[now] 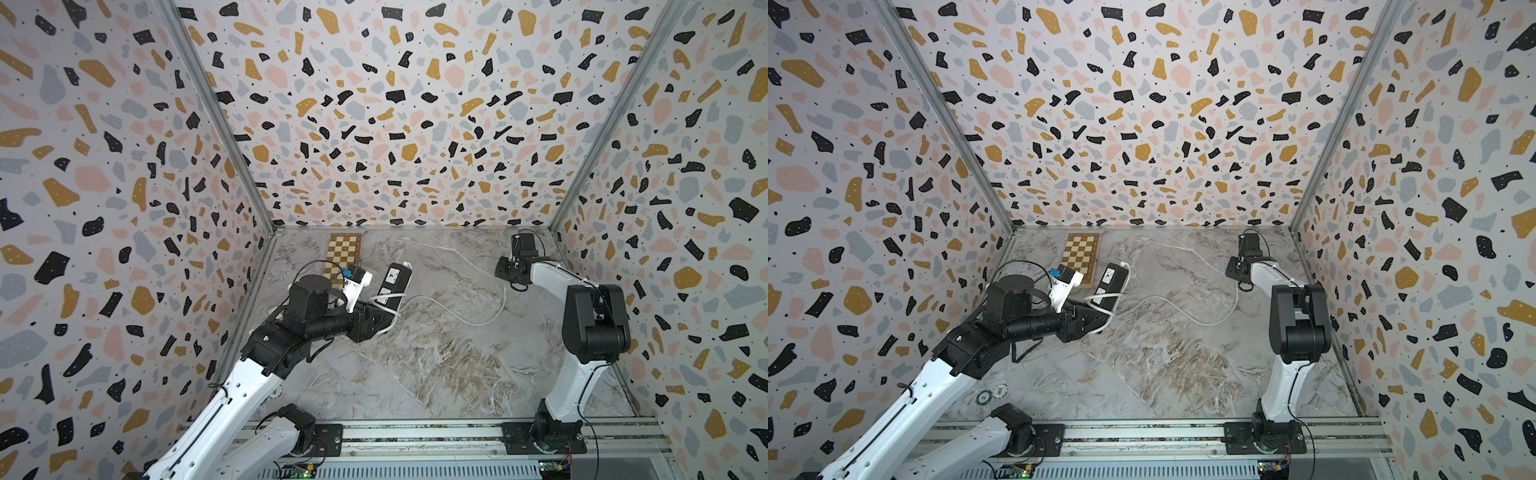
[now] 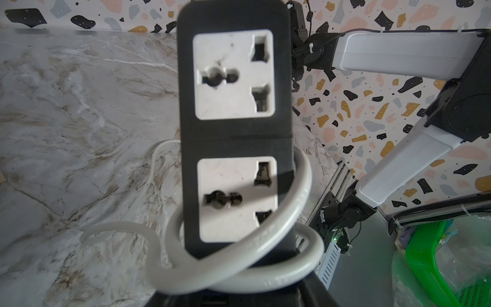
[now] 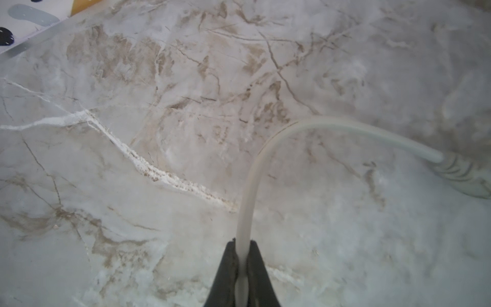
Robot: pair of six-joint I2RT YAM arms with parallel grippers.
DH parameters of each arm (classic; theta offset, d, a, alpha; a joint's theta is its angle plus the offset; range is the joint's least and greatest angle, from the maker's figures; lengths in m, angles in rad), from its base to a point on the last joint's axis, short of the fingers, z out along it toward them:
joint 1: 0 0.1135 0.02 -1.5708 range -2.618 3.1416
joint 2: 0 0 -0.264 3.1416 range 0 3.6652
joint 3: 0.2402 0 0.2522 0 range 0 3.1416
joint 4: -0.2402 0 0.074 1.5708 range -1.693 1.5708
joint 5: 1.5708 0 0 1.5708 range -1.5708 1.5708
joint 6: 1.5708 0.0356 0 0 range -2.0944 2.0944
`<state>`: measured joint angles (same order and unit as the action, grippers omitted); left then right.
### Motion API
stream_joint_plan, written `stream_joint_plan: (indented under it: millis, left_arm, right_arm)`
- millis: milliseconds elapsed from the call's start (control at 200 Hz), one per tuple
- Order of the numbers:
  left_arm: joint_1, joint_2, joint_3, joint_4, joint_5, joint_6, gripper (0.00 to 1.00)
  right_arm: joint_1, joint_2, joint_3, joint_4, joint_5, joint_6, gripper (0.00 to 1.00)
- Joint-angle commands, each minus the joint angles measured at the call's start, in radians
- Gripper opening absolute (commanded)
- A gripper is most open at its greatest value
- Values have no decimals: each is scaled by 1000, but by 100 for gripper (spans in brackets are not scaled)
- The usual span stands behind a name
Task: Unwrap the cord wrapped around the power strip
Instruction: Move the power cord to the center of the board, then unwrap the power cord from the power strip.
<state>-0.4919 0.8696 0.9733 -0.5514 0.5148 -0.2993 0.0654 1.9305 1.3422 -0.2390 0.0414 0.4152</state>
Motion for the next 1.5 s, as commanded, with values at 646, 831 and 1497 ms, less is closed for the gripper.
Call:
stream_joint_plan:
  millis: [646,831,1497]
  left_arm:
    - [18,45,158,38,202,2,0]
    - [27,54,176,108,304,-88,0]
    - [29,26,153,171,349,-159,0]
  right_arm:
    - [323,-770,-623,559,-571,-280,77]
    - [515,-646,-775,1099,-703,-254,77]
    - [743,-192,-528,1545,-607,-144,59]
